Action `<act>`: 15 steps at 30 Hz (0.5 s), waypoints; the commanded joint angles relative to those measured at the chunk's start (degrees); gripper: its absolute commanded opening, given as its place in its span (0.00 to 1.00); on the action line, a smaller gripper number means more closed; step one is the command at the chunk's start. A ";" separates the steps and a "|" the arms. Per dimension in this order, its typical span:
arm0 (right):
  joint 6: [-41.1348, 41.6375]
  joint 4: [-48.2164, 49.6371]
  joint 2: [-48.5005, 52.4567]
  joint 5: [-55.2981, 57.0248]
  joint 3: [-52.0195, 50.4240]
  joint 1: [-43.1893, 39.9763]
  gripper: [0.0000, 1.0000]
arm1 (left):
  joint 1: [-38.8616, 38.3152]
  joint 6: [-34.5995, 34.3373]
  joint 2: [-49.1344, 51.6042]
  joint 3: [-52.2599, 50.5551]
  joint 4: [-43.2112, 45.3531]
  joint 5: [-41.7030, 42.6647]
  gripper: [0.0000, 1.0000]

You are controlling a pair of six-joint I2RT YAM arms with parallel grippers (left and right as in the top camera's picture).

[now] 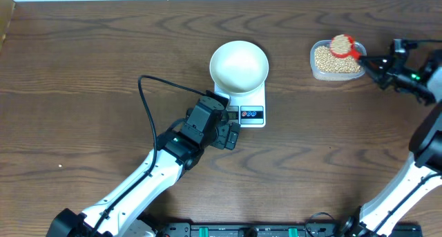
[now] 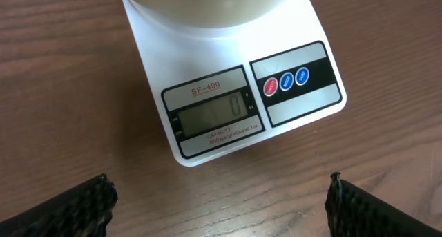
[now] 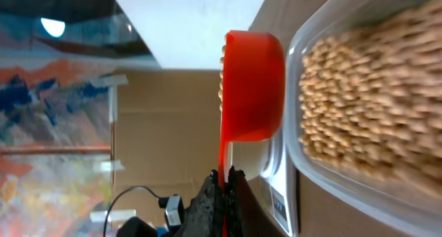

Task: Scoop item into bowl and weigh 50g on scale
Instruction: 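Lift the filled scoop and carry it left over the white bowl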

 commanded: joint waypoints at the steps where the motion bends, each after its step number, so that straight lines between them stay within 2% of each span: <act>1: -0.55 0.15 0.63 -3.15 1.09 2.91 0.01 | 0.28 0.39 -0.20 -0.24 -0.09 0.31 0.99; 15: 7.17 0.39 -1.14 -3.15 8.92 15.04 0.01 | 0.28 0.39 -0.20 -0.22 -0.09 0.31 0.99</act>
